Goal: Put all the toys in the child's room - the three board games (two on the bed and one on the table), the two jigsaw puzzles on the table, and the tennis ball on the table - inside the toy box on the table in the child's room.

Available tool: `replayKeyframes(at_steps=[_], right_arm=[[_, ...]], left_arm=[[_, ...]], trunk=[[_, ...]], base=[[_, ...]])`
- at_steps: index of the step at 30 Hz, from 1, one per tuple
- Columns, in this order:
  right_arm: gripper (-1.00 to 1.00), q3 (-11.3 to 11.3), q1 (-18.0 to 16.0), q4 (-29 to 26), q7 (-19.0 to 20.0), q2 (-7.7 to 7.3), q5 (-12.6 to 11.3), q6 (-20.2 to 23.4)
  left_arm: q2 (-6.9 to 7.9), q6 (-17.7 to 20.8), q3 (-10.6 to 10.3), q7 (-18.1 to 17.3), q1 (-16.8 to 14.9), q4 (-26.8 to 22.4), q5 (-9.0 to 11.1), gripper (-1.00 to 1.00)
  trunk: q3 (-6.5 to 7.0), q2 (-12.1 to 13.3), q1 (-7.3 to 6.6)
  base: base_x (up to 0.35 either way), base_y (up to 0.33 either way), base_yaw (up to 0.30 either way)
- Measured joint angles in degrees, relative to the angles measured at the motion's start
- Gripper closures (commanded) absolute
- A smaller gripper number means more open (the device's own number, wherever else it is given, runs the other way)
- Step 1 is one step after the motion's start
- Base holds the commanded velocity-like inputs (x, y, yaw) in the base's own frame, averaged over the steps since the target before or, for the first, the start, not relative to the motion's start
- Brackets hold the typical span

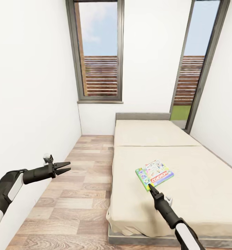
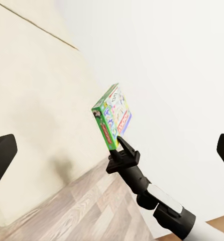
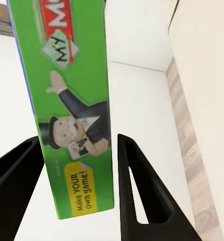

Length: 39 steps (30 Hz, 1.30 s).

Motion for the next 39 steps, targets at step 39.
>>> replayKeyframes(at_steps=[39], right_arm=[[1.0,-0.6,0.0,-10.6,0.3,-0.48,-0.7,12.7]], left_arm=[[-1.5,-1.1,0.1,0.7,0.0,2.0,-0.4,-1.0]], trunk=[[7.0,15.6,-8.57]], base=[[0.0,0.0,0.0]])
